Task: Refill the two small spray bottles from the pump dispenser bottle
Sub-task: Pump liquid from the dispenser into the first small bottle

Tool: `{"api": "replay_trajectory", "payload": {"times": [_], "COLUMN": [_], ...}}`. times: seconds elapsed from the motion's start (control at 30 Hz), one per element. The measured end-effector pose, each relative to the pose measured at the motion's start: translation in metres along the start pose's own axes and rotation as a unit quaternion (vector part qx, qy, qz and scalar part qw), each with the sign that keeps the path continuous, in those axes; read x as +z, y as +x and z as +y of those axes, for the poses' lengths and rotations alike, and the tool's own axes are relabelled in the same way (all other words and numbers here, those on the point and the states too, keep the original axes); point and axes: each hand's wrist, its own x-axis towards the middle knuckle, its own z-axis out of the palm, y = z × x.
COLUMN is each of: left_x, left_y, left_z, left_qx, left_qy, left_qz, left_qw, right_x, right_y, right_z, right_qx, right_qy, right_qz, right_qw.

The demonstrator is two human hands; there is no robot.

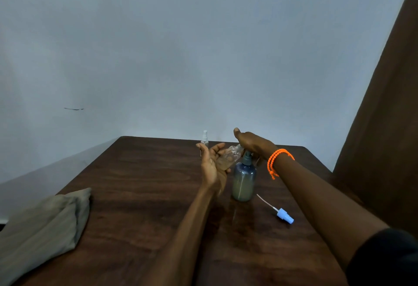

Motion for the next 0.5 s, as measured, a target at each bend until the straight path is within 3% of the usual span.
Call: {"api": "replay_trajectory", "payload": {"times": [0.5], "left_x": [-0.0019], "left_y": [-0.0025], "left_z": [-0.0032], "left_qx": [0.006], "left_qy": [0.005], "left_qz": [0.013], "left_qw": [1.000], "right_x": [0.0044], "right_y": [-0.0020], "right_z": [0.0097], "right_qx": [-0.011], "right_qy": [0.002], "right_qz": [-0.018], "right_qw": [1.000]}}
